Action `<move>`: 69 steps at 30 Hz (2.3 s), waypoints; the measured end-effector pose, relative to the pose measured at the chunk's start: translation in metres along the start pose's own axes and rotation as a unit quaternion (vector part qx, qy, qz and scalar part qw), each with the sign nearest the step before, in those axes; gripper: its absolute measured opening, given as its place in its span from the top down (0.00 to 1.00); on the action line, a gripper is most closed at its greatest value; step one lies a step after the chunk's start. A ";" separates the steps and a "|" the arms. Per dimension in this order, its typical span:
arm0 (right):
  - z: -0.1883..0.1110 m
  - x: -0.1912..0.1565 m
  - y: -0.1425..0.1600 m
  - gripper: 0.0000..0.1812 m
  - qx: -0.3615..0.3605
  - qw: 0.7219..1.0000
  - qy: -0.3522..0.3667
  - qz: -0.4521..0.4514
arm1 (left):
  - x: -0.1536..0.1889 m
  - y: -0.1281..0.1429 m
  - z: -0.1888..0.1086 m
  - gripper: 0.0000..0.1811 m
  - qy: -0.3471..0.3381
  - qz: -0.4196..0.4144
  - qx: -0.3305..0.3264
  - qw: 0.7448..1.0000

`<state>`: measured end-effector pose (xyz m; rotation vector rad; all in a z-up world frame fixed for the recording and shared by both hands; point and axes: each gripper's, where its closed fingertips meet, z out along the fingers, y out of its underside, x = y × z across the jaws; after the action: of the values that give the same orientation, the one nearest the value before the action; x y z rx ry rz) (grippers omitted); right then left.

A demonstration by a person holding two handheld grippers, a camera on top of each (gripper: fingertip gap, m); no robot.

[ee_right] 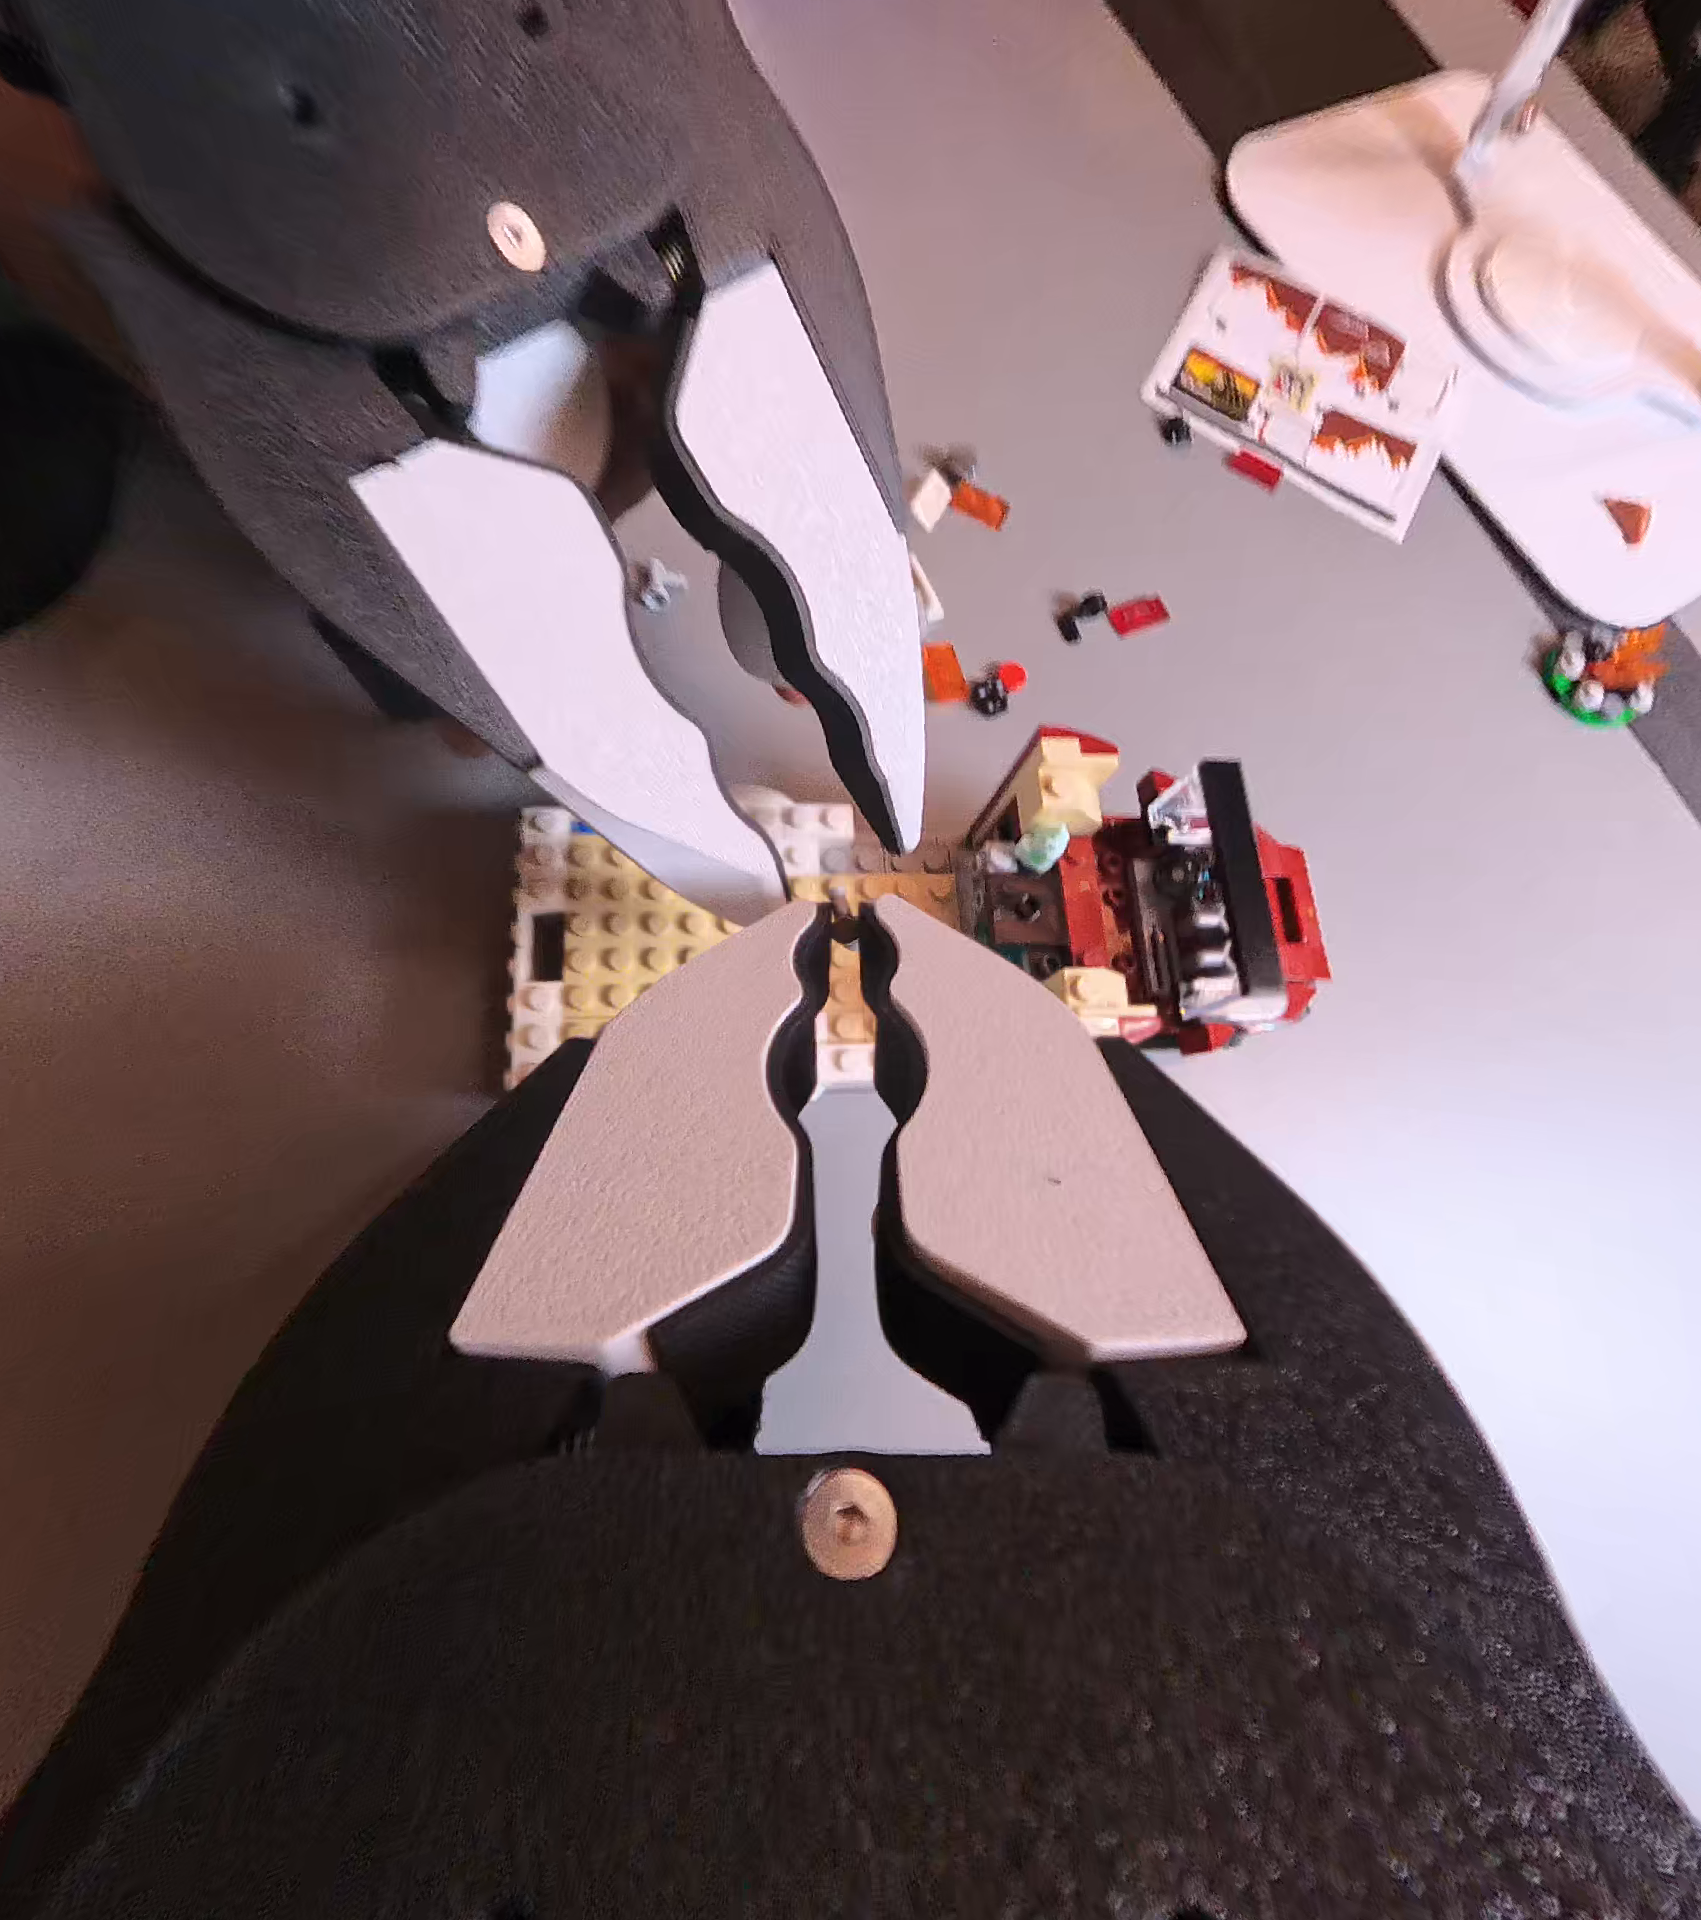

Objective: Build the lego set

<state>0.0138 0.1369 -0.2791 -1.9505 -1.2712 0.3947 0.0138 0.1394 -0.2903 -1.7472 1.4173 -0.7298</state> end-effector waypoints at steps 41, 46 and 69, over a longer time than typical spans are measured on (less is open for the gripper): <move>-0.054 -0.026 -0.035 0.97 0.133 0.964 -0.227 0.029 | 0.042 -0.056 -0.035 0.97 0.124 0.024 0.189 0.974; -0.053 -0.024 -0.034 0.97 0.124 0.967 -0.223 0.023 | 0.040 -0.055 -0.033 0.97 0.111 0.031 0.190 0.975; -0.050 -0.005 -0.053 0.88 0.174 0.927 -0.187 0.274 | 0.006 -0.062 -0.041 0.98 -0.156 0.226 0.183 0.944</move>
<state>0.0082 0.1227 -0.2078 -1.9419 -0.7669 1.2354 0.0154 0.1316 -0.2163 -1.1331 1.2967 -0.4097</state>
